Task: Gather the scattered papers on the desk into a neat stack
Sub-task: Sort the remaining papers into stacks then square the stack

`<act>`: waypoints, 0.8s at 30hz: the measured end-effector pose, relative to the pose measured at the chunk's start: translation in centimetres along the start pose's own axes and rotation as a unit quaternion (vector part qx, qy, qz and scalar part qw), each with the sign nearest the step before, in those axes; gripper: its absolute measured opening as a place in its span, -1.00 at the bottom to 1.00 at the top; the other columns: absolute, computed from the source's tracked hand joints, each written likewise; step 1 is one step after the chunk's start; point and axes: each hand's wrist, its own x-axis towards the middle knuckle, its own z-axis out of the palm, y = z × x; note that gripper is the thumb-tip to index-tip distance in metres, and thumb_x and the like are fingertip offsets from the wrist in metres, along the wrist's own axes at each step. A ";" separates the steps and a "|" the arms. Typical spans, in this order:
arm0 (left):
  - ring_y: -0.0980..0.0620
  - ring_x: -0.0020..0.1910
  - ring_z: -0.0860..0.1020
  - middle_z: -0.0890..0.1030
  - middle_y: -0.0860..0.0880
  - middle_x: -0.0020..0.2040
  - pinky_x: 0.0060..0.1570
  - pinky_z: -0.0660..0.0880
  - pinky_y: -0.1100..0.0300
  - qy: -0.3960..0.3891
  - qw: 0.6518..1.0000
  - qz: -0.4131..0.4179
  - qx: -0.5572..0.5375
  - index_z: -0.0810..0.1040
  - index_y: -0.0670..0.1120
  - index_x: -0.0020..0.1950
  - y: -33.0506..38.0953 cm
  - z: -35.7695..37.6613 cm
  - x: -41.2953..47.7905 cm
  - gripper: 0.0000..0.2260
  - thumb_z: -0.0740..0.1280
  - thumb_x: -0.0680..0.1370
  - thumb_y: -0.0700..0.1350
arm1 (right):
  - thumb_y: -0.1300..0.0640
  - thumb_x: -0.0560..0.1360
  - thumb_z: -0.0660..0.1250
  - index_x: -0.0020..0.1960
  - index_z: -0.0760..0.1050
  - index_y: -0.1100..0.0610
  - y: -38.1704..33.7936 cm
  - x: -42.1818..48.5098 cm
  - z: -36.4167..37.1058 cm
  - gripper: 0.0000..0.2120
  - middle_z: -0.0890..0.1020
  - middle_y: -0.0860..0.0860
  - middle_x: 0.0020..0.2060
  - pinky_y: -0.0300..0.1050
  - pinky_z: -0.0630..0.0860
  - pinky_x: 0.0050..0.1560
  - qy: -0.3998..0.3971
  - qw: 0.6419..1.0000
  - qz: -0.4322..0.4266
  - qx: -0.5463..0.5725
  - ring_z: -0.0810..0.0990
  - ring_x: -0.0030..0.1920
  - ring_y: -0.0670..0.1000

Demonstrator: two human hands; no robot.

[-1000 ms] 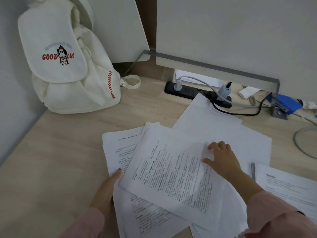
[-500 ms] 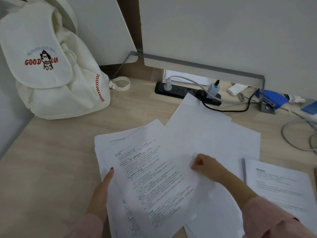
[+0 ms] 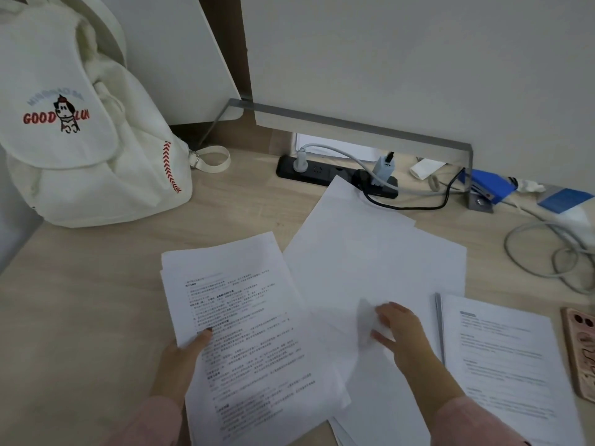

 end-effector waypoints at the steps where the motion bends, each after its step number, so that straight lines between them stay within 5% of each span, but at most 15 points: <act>1: -0.09 0.01 0.49 0.56 -0.16 0.05 0.15 0.38 0.06 -0.002 1.000 0.005 0.004 0.49 -0.25 0.25 0.2 0.1 -0.2 -0.67 0.34 0.51 -0.20 | 0.29 0.49 0.26 -0.10 0.46 0.23 -0.1 -0.2 0.1 -0.98 0.47 0.12 -0.22 -0.10 0.51 -0.16 -0.022 0.999 0.034 0.032 0.46 -0.19 0.07; 6: -0.06 -0.01 0.47 0.55 -0.10 0.00 0.10 0.34 0.11 -0.004 1.000 0.015 0.020 0.48 -0.24 0.26 0.7 0.5 -0.5 -0.69 0.31 0.52 -0.23 | 0.19 0.46 0.35 -0.35 0.40 0.19 0.5 0.0 2.2 -0.75 0.44 0.08 -0.45 -0.19 0.37 -0.37 -0.045 0.998 0.018 -0.045 0.38 -0.44 0.01; 10: -0.09 0.01 0.49 0.55 -0.07 -0.03 0.15 0.37 0.07 -0.015 1.000 0.005 0.023 0.49 -0.22 0.26 0.7 0.3 -0.5 -0.68 0.32 0.52 -0.19 | 0.23 0.47 0.26 -0.24 0.36 0.35 0.2 -0.8 3.5 -0.80 0.47 0.15 -0.32 -0.05 0.49 -0.24 -0.025 0.989 -0.088 -0.112 0.44 -0.32 0.06; 12: -0.09 0.07 0.49 0.55 -0.09 0.07 0.25 0.36 0.03 -0.018 1.000 0.006 0.024 0.47 -0.19 0.29 0.6 0.1 -0.6 -0.67 0.31 0.53 -0.17 | 0.24 0.47 0.21 -0.29 0.29 0.27 -1.3 -2.2 3.3 -0.81 0.41 0.10 -0.36 -0.20 0.39 -0.33 0.029 0.973 -0.184 -0.133 0.36 -0.34 0.03; 15: -0.17 0.15 0.52 0.57 -0.16 0.19 0.30 0.37 -0.11 -0.020 0.999 -0.005 0.025 0.48 -0.18 0.30 0.8 -0.1 -1.0 -0.67 0.29 0.55 -0.13 | 0.26 0.45 0.22 -0.28 0.30 0.18 -4.1 -5.8 2.6 -0.85 0.45 0.04 -0.27 -0.21 0.34 -0.32 0.090 0.881 -0.387 -0.256 0.40 -0.29 0.03; 18: -0.19 0.11 0.52 0.56 -0.20 0.16 0.20 0.41 -0.05 -0.019 0.999 -0.025 0.023 0.46 -0.24 0.29 1.0 -0.1 -1.1 -0.66 0.27 0.55 -0.15 | 0.31 0.41 0.30 -0.21 0.39 0.20 -5.5 -9.4 2.3 -0.91 0.56 -0.07 -0.03 -0.33 0.40 -0.34 0.056 0.757 -0.525 -0.384 0.53 -0.20 0.00; 21: -0.16 0.04 0.51 0.55 -0.22 0.14 0.11 0.41 0.00 -0.028 0.999 -0.038 0.021 0.44 -0.26 0.30 1.1 -0.1 -1.3 -0.66 0.27 0.56 -0.15 | 0.28 0.30 0.41 -0.15 0.49 0.15 -4.2 -11.5 3.4 -0.83 0.64 0.00 0.09 -0.25 0.59 -0.32 0.005 0.654 -0.586 -0.479 0.66 -0.15 -0.02; 24: -0.18 0.08 0.50 0.54 -0.20 0.16 0.14 0.40 -0.02 -0.025 0.998 -0.049 0.013 0.42 -0.26 0.32 1.1 -0.1 -1.7 -0.64 0.27 0.56 -0.14 | 0.16 0.26 0.34 -0.10 0.50 0.06 -0.7 -11.7 5.1 -0.79 0.66 -0.09 -0.16 -0.41 0.37 -0.47 -0.063 0.630 -0.557 -0.538 0.61 -0.33 -0.14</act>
